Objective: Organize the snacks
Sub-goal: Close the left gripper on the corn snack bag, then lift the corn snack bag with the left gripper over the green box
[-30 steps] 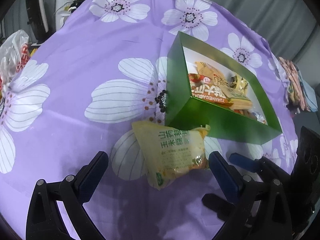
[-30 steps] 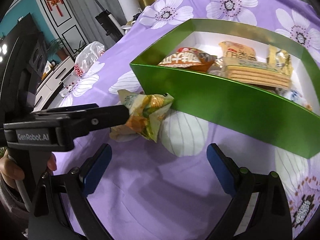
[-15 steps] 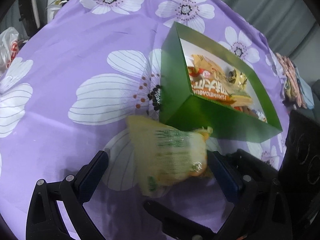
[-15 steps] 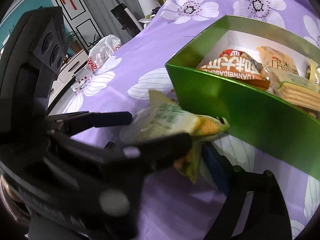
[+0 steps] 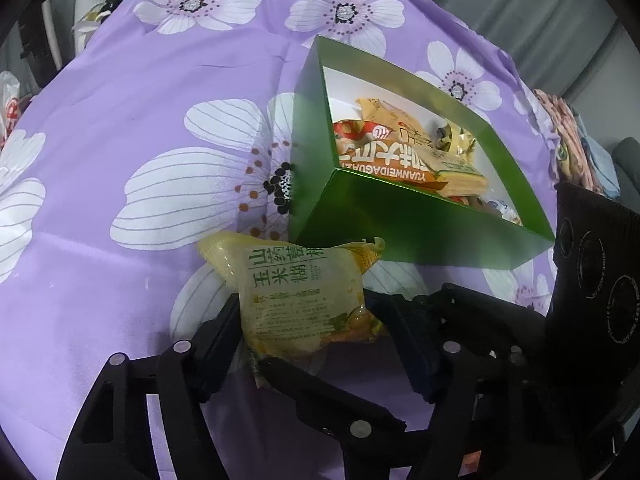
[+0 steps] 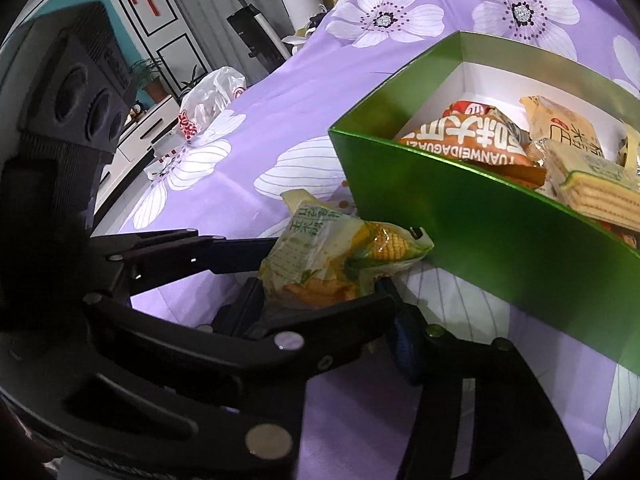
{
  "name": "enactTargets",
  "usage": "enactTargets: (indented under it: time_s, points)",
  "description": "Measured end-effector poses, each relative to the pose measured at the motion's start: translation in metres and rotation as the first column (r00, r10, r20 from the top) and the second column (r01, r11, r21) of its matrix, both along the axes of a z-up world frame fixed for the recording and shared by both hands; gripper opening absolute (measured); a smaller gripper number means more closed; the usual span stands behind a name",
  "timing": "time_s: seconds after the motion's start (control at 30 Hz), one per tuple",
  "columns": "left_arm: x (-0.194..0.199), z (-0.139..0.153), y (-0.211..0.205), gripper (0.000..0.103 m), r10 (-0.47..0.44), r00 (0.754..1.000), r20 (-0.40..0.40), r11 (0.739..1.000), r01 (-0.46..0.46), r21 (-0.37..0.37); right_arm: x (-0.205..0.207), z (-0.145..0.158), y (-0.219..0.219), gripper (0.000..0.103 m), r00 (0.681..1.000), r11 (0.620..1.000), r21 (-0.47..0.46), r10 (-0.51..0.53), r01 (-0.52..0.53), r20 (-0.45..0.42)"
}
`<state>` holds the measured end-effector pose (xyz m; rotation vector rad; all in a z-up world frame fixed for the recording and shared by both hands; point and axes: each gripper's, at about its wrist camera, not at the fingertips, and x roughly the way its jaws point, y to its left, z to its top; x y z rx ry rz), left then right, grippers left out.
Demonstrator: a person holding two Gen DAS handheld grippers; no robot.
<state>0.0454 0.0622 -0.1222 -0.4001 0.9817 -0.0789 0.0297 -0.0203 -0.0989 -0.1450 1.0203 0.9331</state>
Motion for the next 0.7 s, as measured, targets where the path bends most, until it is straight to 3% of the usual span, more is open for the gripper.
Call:
enactTargets:
  time_s: [0.3,0.7]
  points:
    - [-0.001,0.003,-0.004,0.061,-0.028,1.000,0.012,1.000,0.028,-0.006,0.000,0.000,-0.004,0.053,1.000,1.000,0.004,0.006,-0.006,0.003]
    - [-0.007,0.016,-0.015,0.060,-0.056,0.998,0.033,0.998,0.056,0.008,-0.009,0.011,-0.013,0.052,0.999,1.000,0.024,-0.008,0.007,0.033]
